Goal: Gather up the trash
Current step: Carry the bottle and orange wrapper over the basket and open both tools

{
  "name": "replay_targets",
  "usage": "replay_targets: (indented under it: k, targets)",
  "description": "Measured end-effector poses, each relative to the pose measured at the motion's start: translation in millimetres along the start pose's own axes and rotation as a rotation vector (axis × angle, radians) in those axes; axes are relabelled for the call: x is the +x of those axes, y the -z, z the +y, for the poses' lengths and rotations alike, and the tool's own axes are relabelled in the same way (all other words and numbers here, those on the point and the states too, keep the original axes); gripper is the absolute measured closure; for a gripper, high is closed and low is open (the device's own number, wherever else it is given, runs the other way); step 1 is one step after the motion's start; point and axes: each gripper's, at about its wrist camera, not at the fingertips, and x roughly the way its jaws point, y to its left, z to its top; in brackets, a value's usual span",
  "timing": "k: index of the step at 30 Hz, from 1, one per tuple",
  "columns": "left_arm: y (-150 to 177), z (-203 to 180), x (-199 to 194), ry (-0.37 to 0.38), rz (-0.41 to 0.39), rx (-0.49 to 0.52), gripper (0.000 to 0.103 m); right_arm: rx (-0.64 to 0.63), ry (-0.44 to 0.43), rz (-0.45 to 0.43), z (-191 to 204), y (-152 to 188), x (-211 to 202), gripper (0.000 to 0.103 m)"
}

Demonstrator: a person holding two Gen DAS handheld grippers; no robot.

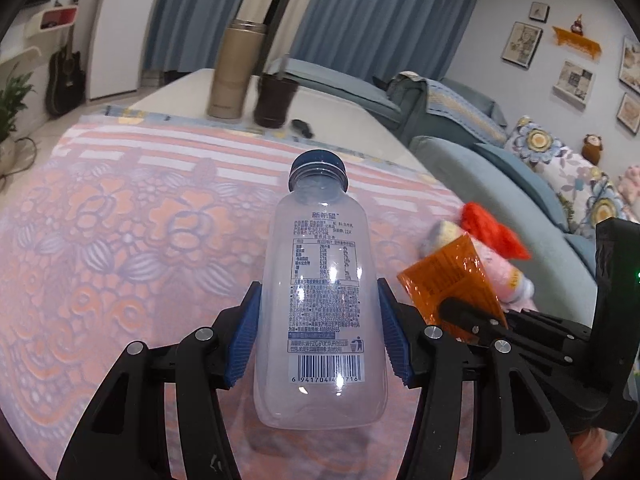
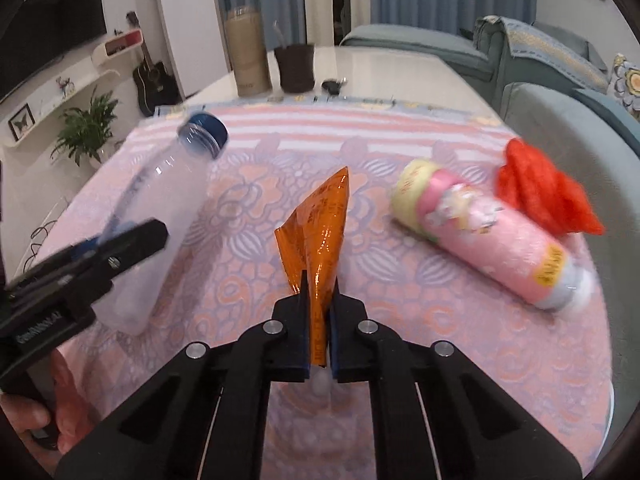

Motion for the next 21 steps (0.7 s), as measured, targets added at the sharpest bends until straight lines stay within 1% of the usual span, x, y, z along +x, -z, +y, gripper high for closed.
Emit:
replay_targets:
  k: [3, 8, 10, 15, 19, 21]
  targets:
    - [0, -23, -9, 0.051, -0.019, 0.009, 0.050, 0.017, 0.007, -0.043, -14, 2, -28, 0.098]
    - [-2, -82, -25, 0.145, -0.052, 0.077, 0.050, 0.074, 0.040, -0.123, -48, 11, -82, 0.098]
    - [-3, -105, -29, 0.186, -0.058, 0.102, 0.050, 0.104, 0.066, -0.145, -62, 17, -101, 0.098]
    - [-1, -166, -39, 0.274, -0.072, 0.177, 0.050, 0.189, 0.142, -0.196, -109, 42, -153, 0.098]
    - [10, -227, -47, 0.296, -0.102, 0.290, 0.050, 0.279, 0.174, -0.227, -151, 66, -189, 0.098]
    - [15, -247, -47, 0.325, -0.092, 0.314, 0.050, 0.329, 0.201, -0.241, -174, 79, -206, 0.098]
